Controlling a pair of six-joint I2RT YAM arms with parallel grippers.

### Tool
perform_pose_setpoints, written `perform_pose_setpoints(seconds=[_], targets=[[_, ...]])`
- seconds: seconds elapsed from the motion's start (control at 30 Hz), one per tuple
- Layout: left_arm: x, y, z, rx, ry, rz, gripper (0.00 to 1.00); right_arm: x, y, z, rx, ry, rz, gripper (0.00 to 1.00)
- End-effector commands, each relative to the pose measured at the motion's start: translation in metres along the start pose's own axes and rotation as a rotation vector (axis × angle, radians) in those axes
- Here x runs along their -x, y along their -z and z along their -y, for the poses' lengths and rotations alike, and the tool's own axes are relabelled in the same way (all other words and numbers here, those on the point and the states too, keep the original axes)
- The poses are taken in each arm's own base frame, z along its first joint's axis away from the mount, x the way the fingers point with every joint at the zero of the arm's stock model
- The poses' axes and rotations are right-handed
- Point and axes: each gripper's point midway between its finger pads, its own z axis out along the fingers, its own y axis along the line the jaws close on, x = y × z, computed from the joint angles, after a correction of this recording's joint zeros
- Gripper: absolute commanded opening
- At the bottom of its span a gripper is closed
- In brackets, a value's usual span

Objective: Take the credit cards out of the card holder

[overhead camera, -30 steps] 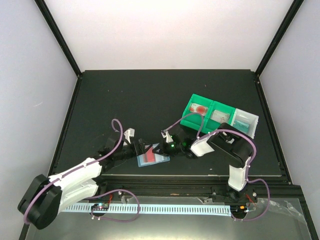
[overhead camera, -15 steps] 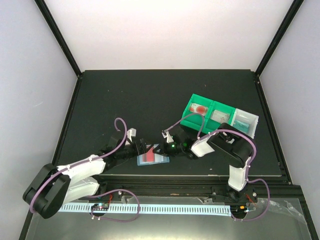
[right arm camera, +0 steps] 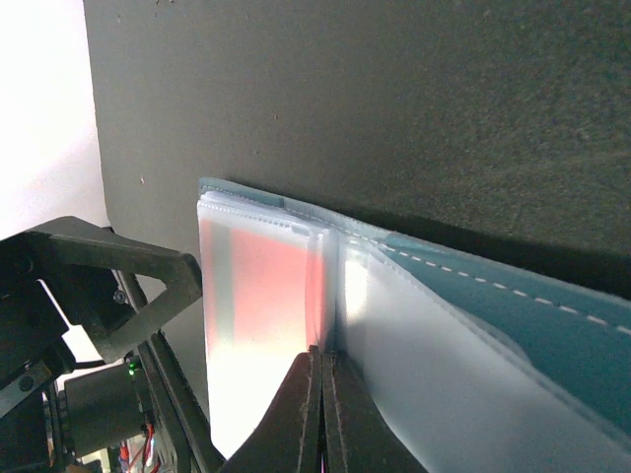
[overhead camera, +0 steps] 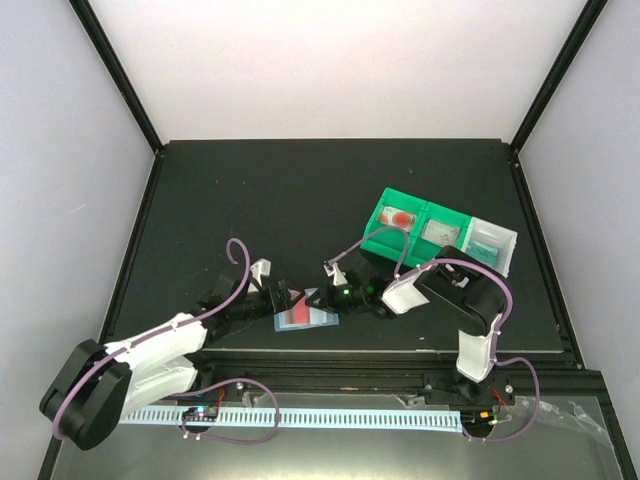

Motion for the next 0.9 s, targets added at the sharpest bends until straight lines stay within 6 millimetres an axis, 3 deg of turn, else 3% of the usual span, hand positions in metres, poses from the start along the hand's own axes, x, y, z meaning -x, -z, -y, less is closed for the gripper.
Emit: perform_pose_setpoints(seconds=[0.0,0.2,0.47,0.87], targets=[[-0.003,-0.006,0.009,-0.052,-0.023,-0.031,0.99,-0.014,0.000,0.024,-0.085,-0.039,-0.027,0.03],[-0.006,-0.010,0.006,-0.047,-0.013,-0.052,0.99,-0.014,-0.001,0.025,-0.085,-0.040,-0.028,0.03],[-0.004,0.001,0.041,-0.184,-0.005,-0.062,0.99,-0.011,0.000,0.017,-0.067,-0.030,-0.026,0.06],[-0.004,0.008,0.058,-0.236,-0.010,-0.063,0.99,-0.002,0.017,0.002,-0.093,0.034,0.025,0.20]])
